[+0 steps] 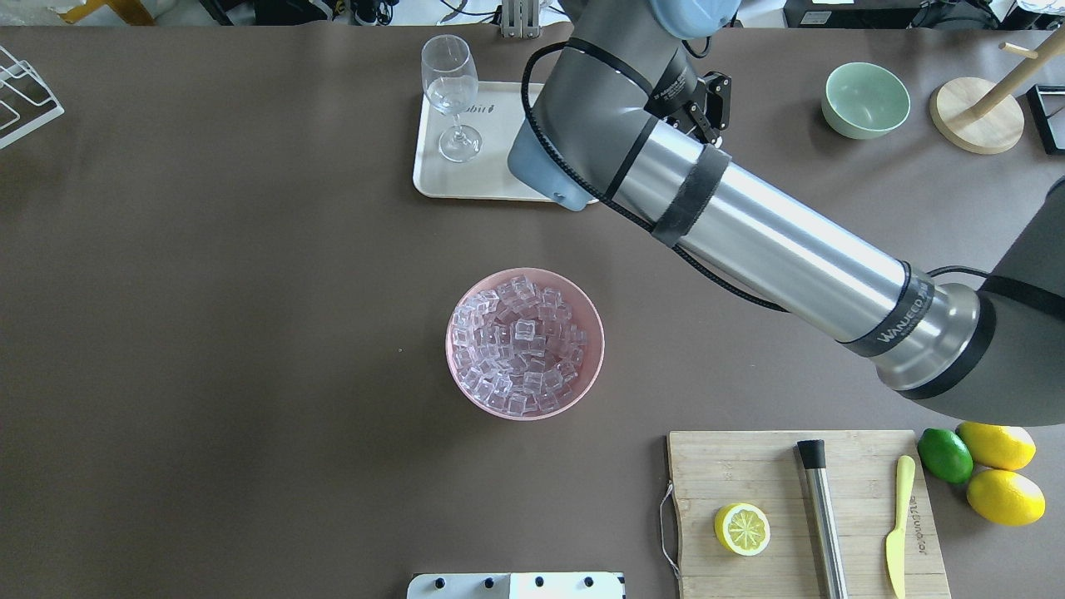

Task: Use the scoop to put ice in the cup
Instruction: 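Lift the emptied scoop up and away from the cup with the right gripper, then carry the scoop back and lower it beside the cutting board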

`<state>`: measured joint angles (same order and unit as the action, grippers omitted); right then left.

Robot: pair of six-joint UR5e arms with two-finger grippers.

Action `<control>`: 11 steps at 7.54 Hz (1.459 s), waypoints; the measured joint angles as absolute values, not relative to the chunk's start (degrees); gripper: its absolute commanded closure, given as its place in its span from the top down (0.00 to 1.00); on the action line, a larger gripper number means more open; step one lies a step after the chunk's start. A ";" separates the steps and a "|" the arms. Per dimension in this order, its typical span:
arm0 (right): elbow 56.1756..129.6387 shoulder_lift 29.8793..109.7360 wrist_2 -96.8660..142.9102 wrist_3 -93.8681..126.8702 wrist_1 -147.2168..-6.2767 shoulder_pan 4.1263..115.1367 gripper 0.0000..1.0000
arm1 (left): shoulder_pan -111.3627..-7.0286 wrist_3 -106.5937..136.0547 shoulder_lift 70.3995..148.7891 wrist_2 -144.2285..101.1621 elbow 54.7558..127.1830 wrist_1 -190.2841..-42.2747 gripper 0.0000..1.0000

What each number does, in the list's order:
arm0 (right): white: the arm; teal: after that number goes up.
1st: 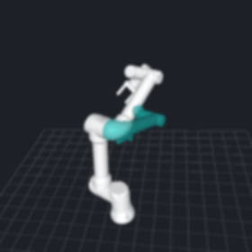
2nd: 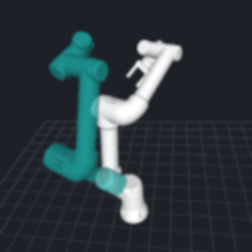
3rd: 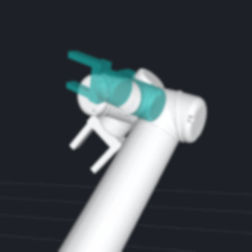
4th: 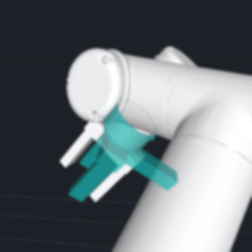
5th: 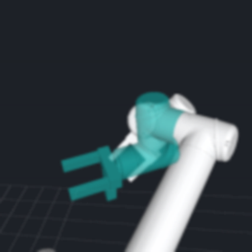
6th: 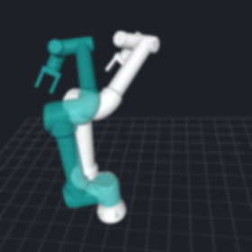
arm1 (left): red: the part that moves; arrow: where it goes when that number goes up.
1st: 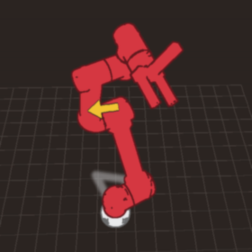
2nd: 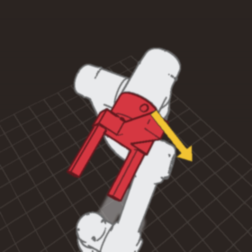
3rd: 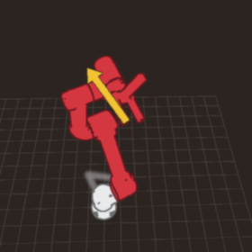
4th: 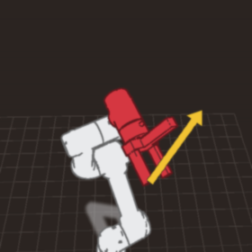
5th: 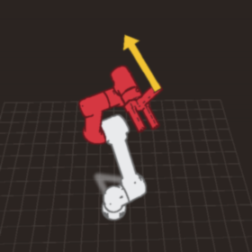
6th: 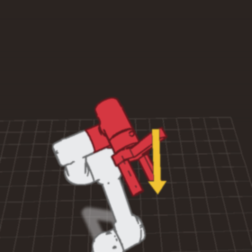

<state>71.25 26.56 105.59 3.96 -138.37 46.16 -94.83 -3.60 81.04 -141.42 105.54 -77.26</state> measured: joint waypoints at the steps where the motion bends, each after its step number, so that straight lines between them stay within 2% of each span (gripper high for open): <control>1: 77.06 31.86 110.70 4.82 -136.66 48.17 0.00 | -94.84 -3.60 81.04 -141.42 105.55 -77.26 0.98; 4: 96.46 50.17 118.47 15.64 -130.86 50.09 0.00 | -94.83 -3.60 81.04 -141.41 105.55 -77.25 0.98; 6: 105.69 61.69 123.95 25.79 -123.01 50.60 0.00 | -94.83 -3.60 81.04 -141.42 105.55 -77.25 0.98; 8: 108.32 68.58 129.76 38.30 -113.94 50.57 0.00 | -94.83 -3.60 81.03 -141.42 105.56 -77.26 0.98; 11: 106.85 73.75 135.52 50.07 -104.56 48.36 0.00 | -94.76 -3.60 81.04 -141.42 105.63 -77.26 0.98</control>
